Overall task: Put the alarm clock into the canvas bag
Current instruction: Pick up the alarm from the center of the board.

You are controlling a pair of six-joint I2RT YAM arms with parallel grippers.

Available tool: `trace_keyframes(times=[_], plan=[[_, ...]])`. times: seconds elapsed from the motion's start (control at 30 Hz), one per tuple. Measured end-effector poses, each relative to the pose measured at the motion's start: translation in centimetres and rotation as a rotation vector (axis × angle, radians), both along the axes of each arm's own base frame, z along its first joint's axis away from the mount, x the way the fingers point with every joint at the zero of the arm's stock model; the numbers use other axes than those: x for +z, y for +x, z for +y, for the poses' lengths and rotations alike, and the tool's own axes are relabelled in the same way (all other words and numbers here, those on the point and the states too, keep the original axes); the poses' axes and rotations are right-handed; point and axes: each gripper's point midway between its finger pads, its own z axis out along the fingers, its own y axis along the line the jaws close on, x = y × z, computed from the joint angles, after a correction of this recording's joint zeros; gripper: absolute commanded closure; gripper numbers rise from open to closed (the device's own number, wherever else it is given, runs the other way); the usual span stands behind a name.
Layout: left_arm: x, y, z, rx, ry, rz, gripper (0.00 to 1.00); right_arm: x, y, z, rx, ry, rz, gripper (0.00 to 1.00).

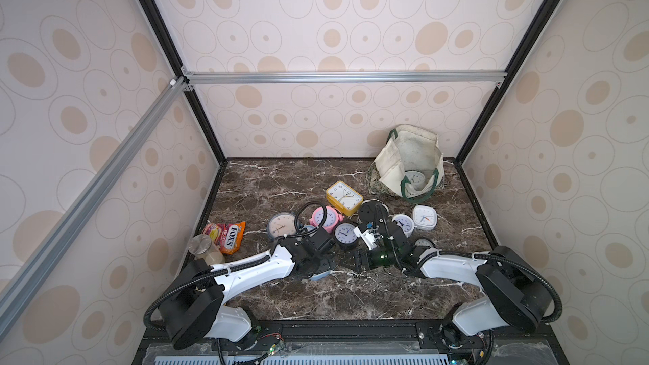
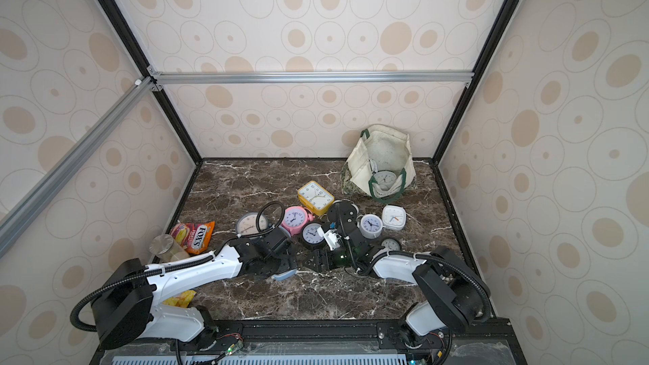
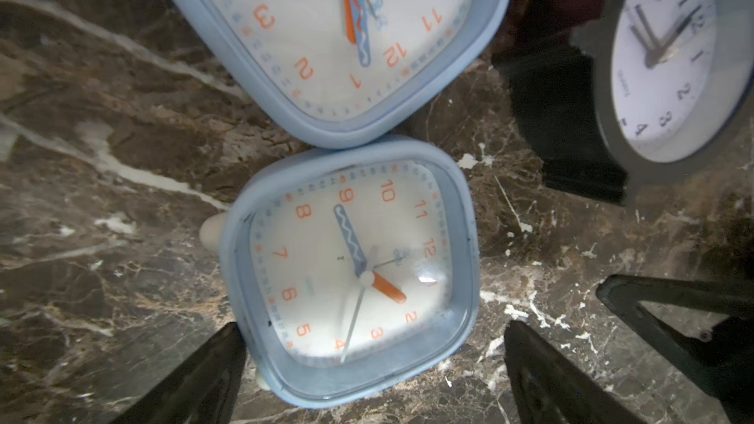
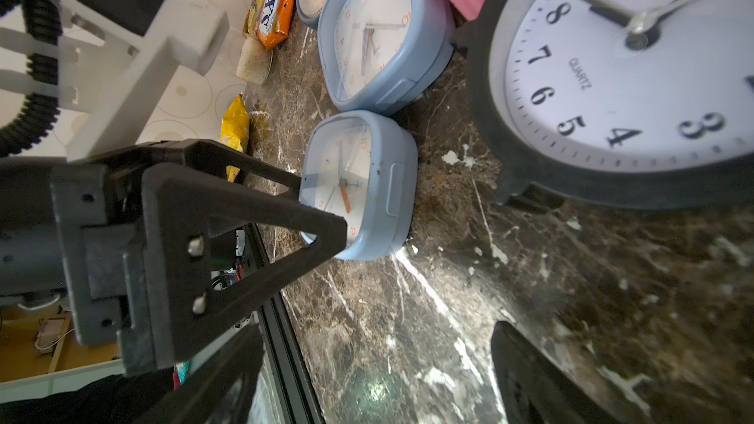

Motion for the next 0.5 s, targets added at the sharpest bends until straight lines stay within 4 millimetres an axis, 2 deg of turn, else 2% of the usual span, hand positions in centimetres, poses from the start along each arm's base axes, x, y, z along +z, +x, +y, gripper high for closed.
trace_keyframes(times=[0.5], plan=[[-1.6,0.8,-0.7,0.042,0.079,0.064,0.02,-0.6,-0.5,-0.5,0.003,0.011,0.019,0.12]])
